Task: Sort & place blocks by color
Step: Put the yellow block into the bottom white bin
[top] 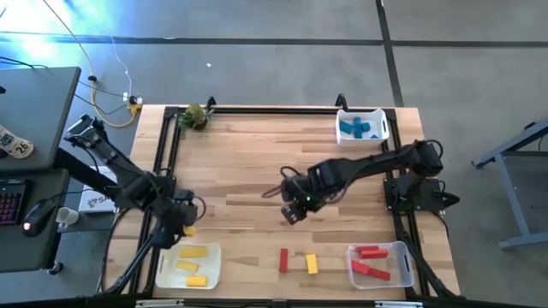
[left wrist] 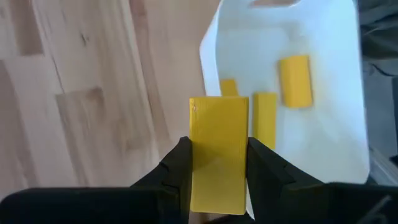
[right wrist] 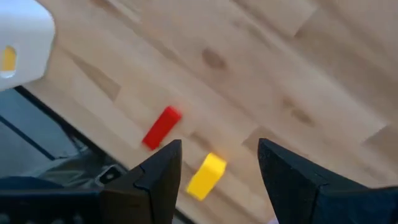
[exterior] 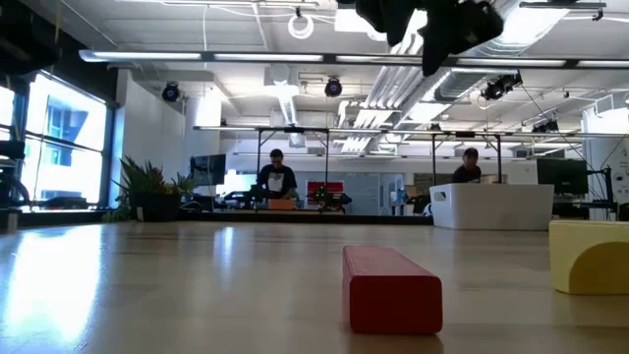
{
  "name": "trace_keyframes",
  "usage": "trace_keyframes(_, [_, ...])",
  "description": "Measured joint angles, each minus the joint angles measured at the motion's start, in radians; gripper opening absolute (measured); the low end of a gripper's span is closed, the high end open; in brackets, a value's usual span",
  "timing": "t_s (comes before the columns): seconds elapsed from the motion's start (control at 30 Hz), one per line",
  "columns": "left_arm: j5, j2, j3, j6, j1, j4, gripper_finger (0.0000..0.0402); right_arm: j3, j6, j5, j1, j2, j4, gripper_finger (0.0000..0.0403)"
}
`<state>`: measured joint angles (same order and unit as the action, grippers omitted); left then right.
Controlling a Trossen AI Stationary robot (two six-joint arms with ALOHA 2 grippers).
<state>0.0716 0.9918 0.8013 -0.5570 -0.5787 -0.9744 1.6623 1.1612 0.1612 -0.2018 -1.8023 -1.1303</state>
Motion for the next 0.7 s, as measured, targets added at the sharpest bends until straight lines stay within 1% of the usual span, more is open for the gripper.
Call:
trace_keyframes(0.07, [-0.008,0.003,-0.014,-0.040,-0.040,0.010,0.0085,0.000,0.070,-0.003,-0.028,0.000,0.015,0.0197])
trace_keyframes(0.13, [-0.008,0.018,-0.026,-0.079,-0.075,0.065,0.0085,0.000,0.134,-0.012,-0.057,0.000,0.017,0.0197])
trace_keyframes(0.2, [-0.006,0.031,-0.039,-0.101,-0.109,0.069,0.0085,0.000,0.187,-0.031,-0.087,-0.001,0.039,0.0197])
trace_keyframes(0.27, [-0.008,0.054,-0.037,-0.111,-0.135,0.107,0.0085,0.000,0.229,-0.056,-0.116,-0.003,0.044,0.0197])
trace_keyframes(0.5, [-0.005,0.118,-0.037,-0.119,-0.157,0.196,0.0088,-0.002,0.387,-0.104,-0.202,-0.016,0.075,0.0197])
trace_keyframes(0.53, [-0.005,0.126,-0.036,-0.121,-0.157,0.207,0.0096,-0.003,0.407,-0.109,-0.213,-0.017,0.074,0.0197])
trace_keyframes(0.7, [-0.003,0.145,-0.036,-0.122,-0.155,0.221,0.0164,-0.003,0.514,-0.134,-0.267,-0.037,0.092,0.0197])
